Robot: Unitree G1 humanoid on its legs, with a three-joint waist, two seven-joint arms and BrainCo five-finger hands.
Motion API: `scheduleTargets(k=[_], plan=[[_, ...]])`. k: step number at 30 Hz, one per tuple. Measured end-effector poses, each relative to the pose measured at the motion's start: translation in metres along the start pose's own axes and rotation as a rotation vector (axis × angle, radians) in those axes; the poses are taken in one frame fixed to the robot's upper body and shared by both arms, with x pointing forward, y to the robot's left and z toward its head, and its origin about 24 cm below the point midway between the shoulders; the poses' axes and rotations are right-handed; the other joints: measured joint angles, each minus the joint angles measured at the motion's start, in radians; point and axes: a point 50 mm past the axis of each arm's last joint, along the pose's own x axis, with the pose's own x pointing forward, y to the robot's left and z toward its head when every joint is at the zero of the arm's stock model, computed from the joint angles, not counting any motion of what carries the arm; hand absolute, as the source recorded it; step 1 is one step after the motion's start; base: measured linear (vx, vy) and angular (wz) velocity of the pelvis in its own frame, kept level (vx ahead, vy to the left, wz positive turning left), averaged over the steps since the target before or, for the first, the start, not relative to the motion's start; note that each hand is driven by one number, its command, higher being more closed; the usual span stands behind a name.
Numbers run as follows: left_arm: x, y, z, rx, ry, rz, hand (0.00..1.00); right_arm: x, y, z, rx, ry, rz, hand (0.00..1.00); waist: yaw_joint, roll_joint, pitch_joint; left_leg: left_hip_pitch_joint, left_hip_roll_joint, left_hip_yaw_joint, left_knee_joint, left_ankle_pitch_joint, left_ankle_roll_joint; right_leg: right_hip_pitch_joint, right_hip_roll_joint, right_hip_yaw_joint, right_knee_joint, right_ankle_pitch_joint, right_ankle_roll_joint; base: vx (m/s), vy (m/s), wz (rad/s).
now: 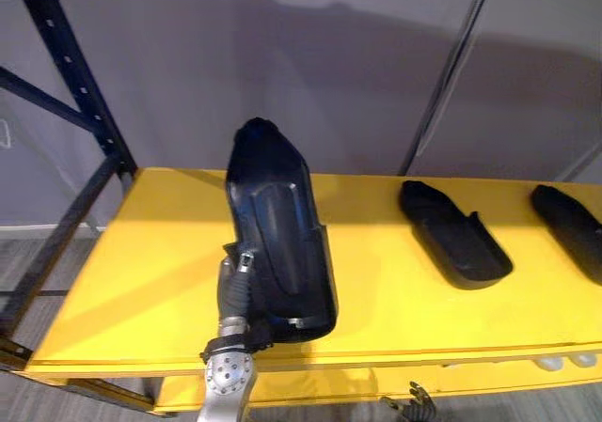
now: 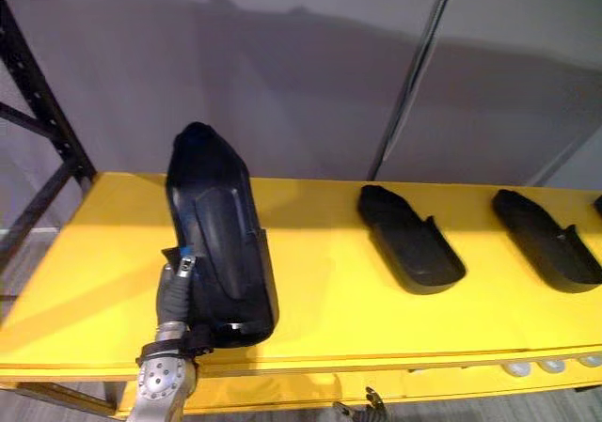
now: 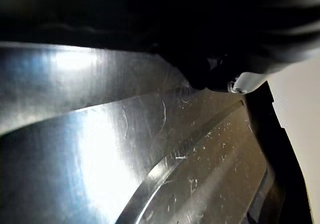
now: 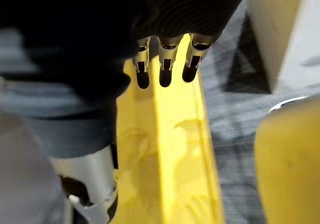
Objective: Walk over and take plastic housings, then place them on the shelf
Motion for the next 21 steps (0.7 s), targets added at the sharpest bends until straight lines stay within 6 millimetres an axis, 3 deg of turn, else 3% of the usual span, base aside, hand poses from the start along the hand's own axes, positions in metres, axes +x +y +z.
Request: scheduleTargets(k=[3,5,6,8,9,12,16,21], plan=[[0.003,-0.001,0.001,0.012,-0.005,-0.011,1.00,0.000,0.009,0.002,0.013,-0.003,0.019,0.00,0.016,-0.012,0.006,-0.010,-0.030,0.030,0.032,-0.004,0.017,-0.021,-0.033,0.011,0.038,0.088,-0.027,0.00,0.440,0.10],[0.003,-0.001,0.003,0.010,-0.013,-0.012,1.00,0.000,0.007,0.005,0.013,-0.012,0.015,0.00,0.028,-0.009,0.008,0.008,-0.033,0.070,0.022,-0.006,0.055,-0.080,-0.037,0.027,0.142,0.086,-0.038,-0.05,0.268,-0.20],[0.003,-0.001,0.004,0.011,-0.021,-0.012,1.00,0.001,0.007,0.009,0.030,-0.026,0.008,0.00,0.022,-0.009,0.014,0.022,-0.033,0.080,0.002,-0.013,0.074,-0.127,-0.010,0.076,0.274,-0.003,-0.019,-0.07,0.165,-0.07],[0.002,-0.004,0.005,0.010,-0.024,-0.024,1.00,0.000,0.008,0.008,0.037,-0.024,0.008,0.00,0.016,-0.019,0.019,0.051,-0.056,0.089,-0.024,-0.007,0.082,-0.156,0.065,0.120,0.408,-0.115,-0.003,-0.06,-0.022,0.04],[0.000,-0.008,0.004,0.005,-0.017,-0.032,1.00,0.000,0.006,0.007,0.031,-0.023,0.006,0.00,0.020,-0.017,0.015,0.057,-0.078,0.098,-0.030,-0.007,0.082,-0.152,0.084,0.113,0.412,-0.176,-0.030,-0.04,-0.096,-0.10],[-0.001,-0.018,0.008,0.001,-0.031,-0.075,1.00,-0.001,0.005,0.006,0.017,-0.022,0.011,0.00,0.022,-0.012,0.010,0.034,-0.095,0.086,-0.021,-0.001,0.067,-0.102,0.085,0.134,0.281,-0.251,-0.047,-0.02,-0.118,0.04],[-0.002,-0.020,0.009,0.019,-0.037,-0.095,1.00,-0.001,0.003,0.003,0.037,-0.011,0.002,0.00,0.015,-0.010,0.009,0.071,-0.066,0.068,-0.057,0.022,0.039,-0.053,0.116,0.110,0.251,-0.240,-0.065,0.04,-0.113,0.12],[0.000,-0.014,0.008,0.026,-0.034,-0.072,1.00,-0.002,0.005,0.001,0.049,-0.003,0.004,0.00,0.015,-0.006,-0.013,0.117,-0.065,0.088,-0.144,0.063,0.033,-0.019,0.130,0.114,0.174,-0.193,-0.073,0.07,-0.012,-0.07]])
